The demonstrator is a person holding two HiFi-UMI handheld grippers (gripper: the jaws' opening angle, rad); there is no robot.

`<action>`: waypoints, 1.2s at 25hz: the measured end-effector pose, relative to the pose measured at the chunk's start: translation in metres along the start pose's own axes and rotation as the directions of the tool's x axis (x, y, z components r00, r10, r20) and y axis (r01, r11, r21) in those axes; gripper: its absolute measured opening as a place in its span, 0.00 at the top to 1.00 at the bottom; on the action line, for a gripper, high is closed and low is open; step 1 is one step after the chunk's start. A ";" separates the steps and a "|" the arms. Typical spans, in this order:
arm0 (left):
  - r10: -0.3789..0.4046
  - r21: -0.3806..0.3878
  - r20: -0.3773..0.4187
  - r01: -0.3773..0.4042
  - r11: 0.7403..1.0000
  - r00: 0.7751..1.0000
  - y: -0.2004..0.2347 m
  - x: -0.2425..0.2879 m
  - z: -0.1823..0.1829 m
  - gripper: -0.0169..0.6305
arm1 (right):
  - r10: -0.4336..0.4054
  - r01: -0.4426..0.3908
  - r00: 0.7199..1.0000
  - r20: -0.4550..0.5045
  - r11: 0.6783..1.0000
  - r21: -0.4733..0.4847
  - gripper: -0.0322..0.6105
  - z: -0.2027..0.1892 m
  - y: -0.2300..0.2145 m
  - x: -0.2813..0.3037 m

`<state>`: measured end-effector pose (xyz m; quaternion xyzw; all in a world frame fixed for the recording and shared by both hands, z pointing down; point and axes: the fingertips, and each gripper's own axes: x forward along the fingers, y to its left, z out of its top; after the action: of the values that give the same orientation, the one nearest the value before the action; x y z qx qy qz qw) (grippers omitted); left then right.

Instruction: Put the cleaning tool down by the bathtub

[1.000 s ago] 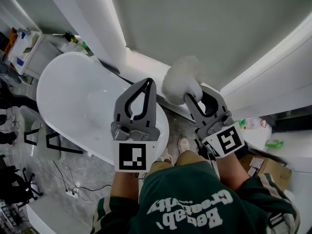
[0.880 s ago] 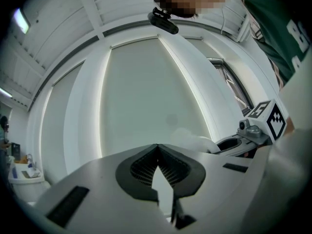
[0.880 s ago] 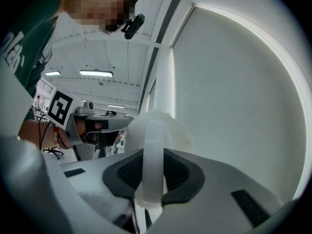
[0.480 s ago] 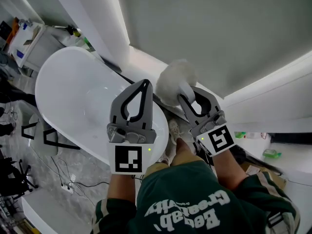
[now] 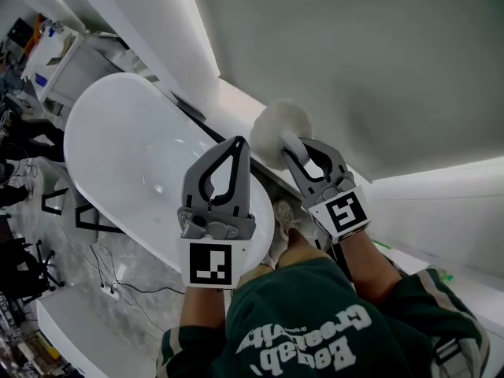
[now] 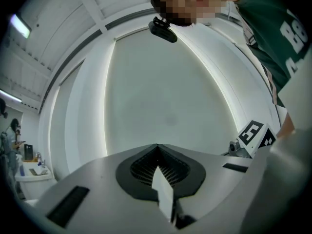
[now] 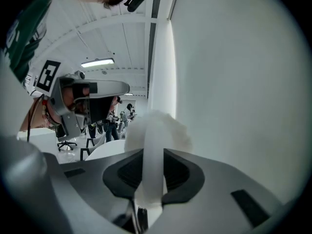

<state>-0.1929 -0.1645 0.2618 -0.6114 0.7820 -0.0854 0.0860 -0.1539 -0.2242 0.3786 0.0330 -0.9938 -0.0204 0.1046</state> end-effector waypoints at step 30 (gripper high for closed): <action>0.108 -0.068 -0.141 -0.119 0.991 0.984 0.048 0.080 -0.107 0.97 | 0.157 -0.132 0.915 -0.373 0.987 0.092 0.81 -0.196 -0.061 0.156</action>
<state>-0.2827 -0.2272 0.3512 -0.5613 0.8223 -0.0921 0.0137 -0.2610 -0.3024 0.5998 -0.0336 -0.9547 0.0267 0.2946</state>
